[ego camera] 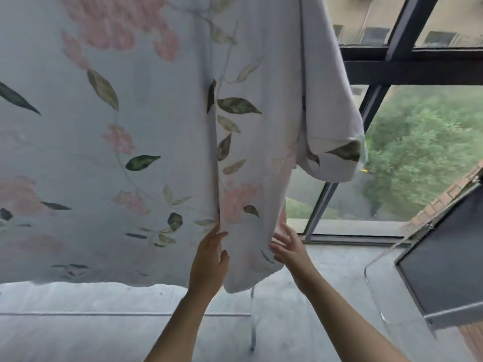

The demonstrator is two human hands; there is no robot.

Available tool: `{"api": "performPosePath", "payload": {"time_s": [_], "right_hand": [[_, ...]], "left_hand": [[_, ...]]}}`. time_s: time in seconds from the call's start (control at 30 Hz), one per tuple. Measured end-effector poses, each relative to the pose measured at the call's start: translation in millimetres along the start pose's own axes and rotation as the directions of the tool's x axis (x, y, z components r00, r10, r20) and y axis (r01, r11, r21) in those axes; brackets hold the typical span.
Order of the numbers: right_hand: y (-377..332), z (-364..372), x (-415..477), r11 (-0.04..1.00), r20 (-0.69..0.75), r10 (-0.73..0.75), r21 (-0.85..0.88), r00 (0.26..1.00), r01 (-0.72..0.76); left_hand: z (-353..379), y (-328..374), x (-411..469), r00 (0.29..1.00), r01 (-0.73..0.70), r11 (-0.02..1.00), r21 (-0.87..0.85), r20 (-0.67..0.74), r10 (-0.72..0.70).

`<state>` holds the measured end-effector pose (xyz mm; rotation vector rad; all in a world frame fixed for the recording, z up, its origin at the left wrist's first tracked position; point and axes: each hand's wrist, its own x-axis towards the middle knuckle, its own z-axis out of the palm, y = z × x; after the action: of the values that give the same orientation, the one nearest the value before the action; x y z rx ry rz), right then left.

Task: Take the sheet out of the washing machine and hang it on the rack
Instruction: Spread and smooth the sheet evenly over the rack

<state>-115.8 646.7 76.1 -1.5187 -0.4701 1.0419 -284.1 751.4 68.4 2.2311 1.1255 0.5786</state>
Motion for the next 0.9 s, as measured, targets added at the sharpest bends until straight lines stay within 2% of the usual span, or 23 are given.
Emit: {"api": "performPosePath", "payload": {"time_s": [0.2, 0.3, 0.43, 0.57, 0.8, 0.9], "right_hand": [[51, 32, -5, 0.99, -0.105, 0.139, 0.016, 0.985, -0.138], [80, 50, -14, 0.983, -0.173, 0.184, 0.024, 0.968, -0.183], [144, 80, -26, 0.961, -0.268, 0.278, 0.083, 0.922, -0.265], [208, 106, -37, 0.914, -0.299, 0.406, 0.166, 0.864, -0.371], [298, 141, -3, 0.863, -0.226, 0.493, 0.244, 0.84, -0.441], [362, 163, 29, 0.841, -0.172, 0.511, 0.303, 0.842, -0.448]], "left_hand": [[9, -59, -20, 0.991, 0.091, 0.994, -0.062, 0.1, -0.084], [16, -95, -29, 0.986, 0.081, 0.991, -0.105, 0.156, -0.064], [30, -150, -47, 0.947, 0.109, 0.989, -0.099, 0.314, -0.073], [48, -201, -65, 0.909, 0.211, 0.971, -0.11, 0.389, -0.153], [88, -278, -76, 0.855, 0.488, 0.846, -0.216, 0.313, -0.414], [134, -327, -73, 0.791, 0.61, 0.693, -0.384, 0.357, -0.497]]}}
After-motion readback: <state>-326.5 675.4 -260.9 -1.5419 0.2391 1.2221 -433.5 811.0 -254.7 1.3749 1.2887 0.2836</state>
